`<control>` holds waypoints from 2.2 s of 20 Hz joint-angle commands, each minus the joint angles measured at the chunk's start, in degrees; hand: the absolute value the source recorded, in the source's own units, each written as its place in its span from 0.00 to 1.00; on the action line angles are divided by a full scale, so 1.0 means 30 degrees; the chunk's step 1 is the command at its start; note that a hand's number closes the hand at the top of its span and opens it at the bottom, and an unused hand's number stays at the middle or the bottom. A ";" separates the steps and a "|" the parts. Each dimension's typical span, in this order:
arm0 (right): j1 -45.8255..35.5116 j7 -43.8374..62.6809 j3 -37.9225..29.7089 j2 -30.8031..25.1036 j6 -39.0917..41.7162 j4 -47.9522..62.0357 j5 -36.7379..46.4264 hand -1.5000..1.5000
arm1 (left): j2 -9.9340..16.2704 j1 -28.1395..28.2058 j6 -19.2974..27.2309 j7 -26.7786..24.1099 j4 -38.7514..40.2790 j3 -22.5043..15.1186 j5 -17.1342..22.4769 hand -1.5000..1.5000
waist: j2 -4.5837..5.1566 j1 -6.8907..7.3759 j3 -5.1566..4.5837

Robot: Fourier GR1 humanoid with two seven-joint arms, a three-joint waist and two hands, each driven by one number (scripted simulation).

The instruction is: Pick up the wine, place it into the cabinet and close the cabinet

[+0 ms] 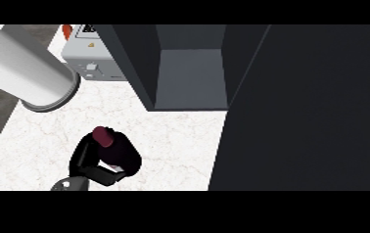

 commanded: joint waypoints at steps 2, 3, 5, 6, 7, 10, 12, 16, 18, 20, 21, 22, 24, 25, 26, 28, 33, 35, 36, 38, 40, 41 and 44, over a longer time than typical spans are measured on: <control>0.1966 0.0049 0.1407 -0.0668 -0.0248 -0.3255 0.2185 0.00 | -0.1489 0.2412 0.0577 0.0625 -0.3992 -0.0893 0.0339 1.00 | -0.0069 0.0055 0.0024; 0.1290 0.1187 0.0611 -0.0911 -0.0165 -0.3752 0.1819 0.00 | -0.1525 0.2149 0.0216 0.1222 -0.4392 -0.0945 0.0627 1.00 | -0.0021 0.0038 0.0004; 0.2130 -0.0020 0.1309 -0.0615 -0.0507 -0.3321 0.1848 0.00 | -0.2148 0.2762 0.1080 0.2809 -0.6505 -0.1539 0.0609 1.00 | -0.0029 0.0042 0.0021; 0.2085 0.0614 0.1057 -0.1025 -0.0235 -0.3901 0.1807 0.00 | -0.2377 0.2521 0.1316 0.2172 -0.5818 -0.1595 0.0292 1.00 | 0.0034 -0.0039 -0.0001; 0.1547 0.0690 0.0578 -0.0996 -0.0431 -0.3785 0.1669 0.00 | -0.2416 0.3065 0.1336 0.3358 -0.7563 -0.1930 0.0528 1.00 | -0.0016 0.0043 0.0006; 0.0194 0.1938 -0.0228 -0.0646 -0.0429 -0.3325 0.1385 0.00 | -0.2629 0.3470 0.1596 0.4573 -0.9092 -0.2337 0.0631 1.00 | 0.0060 0.0109 -0.0019; 0.1566 0.0946 0.0334 -0.1265 -0.0333 -0.3709 0.1400 0.00 | -0.3059 0.4651 0.1820 0.5581 -1.0972 -0.3401 0.0822 1.00 | 0.0025 0.0045 -0.0003; 0.2160 0.0254 0.0384 -0.1560 -0.0668 -0.4248 0.1051 0.00 | -0.3088 0.3903 0.4170 0.7824 -1.2900 -0.5174 0.1365 1.00 | 0.0006 -0.0158 -0.0004; 0.3012 -0.0398 0.0993 -0.1905 -0.0582 -0.4261 0.1460 0.00 | -0.3095 0.3805 0.6059 0.7341 -1.3425 -0.5973 0.0960 1.00 | 0.0008 -0.0233 -0.0006; 0.2300 -0.0010 0.0424 -0.1618 -0.0306 -0.3970 0.0770 0.00 | -0.3099 0.3089 0.6630 0.7453 -1.2757 -0.6322 0.0980 1.00 | 0.0089 -0.0131 -0.0016; 0.2578 0.0419 0.1315 -0.1749 -0.0807 -0.4766 0.1849 0.00 | -0.3101 0.3399 0.5952 0.7563 -1.3172 -0.5139 0.0435 1.00 | 0.0013 -0.0222 -0.0032; 0.3137 -0.0494 0.0602 -0.2164 -0.0500 -0.4504 0.0809 0.00 | -0.3102 0.2725 0.8224 0.7768 -1.3324 -0.6677 0.0580 1.00 | 0.0043 -0.0304 -0.0006; 0.2815 -0.1056 0.1014 -0.1747 -0.0716 -0.3994 0.1114 0.00 | -0.3103 0.2911 0.8969 0.8761 -1.4587 -0.7036 0.0761 1.00 | 0.0036 -0.0170 -0.0004; 0.3068 -0.0706 0.0283 -0.2429 -0.0655 -0.4768 0.0772 0.00 | -0.3104 0.1296 0.9528 0.7464 -1.2461 -0.6647 0.0742 1.00 | 0.0074 -0.0451 -0.0017; 0.3038 -0.0513 0.1014 -0.2243 -0.0561 -0.4305 0.1112 0.00 | -0.3104 0.1080 1.0093 0.7577 -1.1785 -0.6851 0.1013 1.00 | 0.0095 -0.0337 -0.0023; 0.4356 -0.1528 0.0569 -0.2996 -0.0320 -0.4760 0.0467 0.00 | -0.2822 0.1601 0.9376 0.8053 -1.2781 -0.5627 0.0517 1.00 | 0.0064 -0.0248 0.0005; 0.4535 -0.2364 0.1131 -0.2802 -0.0458 -0.4262 0.0808 0.00 | -0.2952 -0.0834 1.0699 0.9180 -1.1437 -0.5737 -0.0489 1.00 | 0.0081 -0.0294 -0.0002; 0.3909 -0.1425 -0.0214 -0.3091 -0.0329 -0.4675 -0.0026 0.00 | -0.3026 -0.1664 1.0878 0.9382 -1.1125 -0.5286 -0.0484 1.00 | 0.0110 -0.0230 -0.0011; 0.5072 -0.2634 0.1104 -0.2687 -0.0692 -0.4292 0.0607 0.00 | -0.3095 -0.1611 1.0839 0.8857 -1.0640 -0.5822 -0.0488 1.00 | 0.0087 -0.0340 -0.0005; 0.4384 -0.2708 0.1373 -0.2368 -0.0540 -0.3724 0.0830 0.00 | -0.3099 -0.2341 1.1120 0.9198 -1.0114 -0.5775 -0.0371 1.00 | 0.0112 -0.0240 -0.0013; 0.4449 -0.1779 0.0246 -0.3284 -0.0361 -0.4936 0.0216 0.00 | -0.3101 -0.3211 1.0770 0.8463 -0.8409 -0.5274 -0.0320 1.00 | 0.0131 -0.0411 -0.0022; 0.4141 -0.2451 0.0413 -0.2619 -0.0348 -0.4058 -0.0019 0.00 | -0.3102 -0.3432 1.1010 0.9197 -0.8906 -0.5323 -0.0340 1.00 | 0.0127 -0.0240 -0.0010; 0.5071 -0.2740 0.0506 -0.3050 -0.0536 -0.4619 0.0076 0.00 | -0.2985 -0.4286 1.0700 0.8275 -0.6689 -0.4728 -0.0281 1.00 | 0.0131 -0.0468 -0.0015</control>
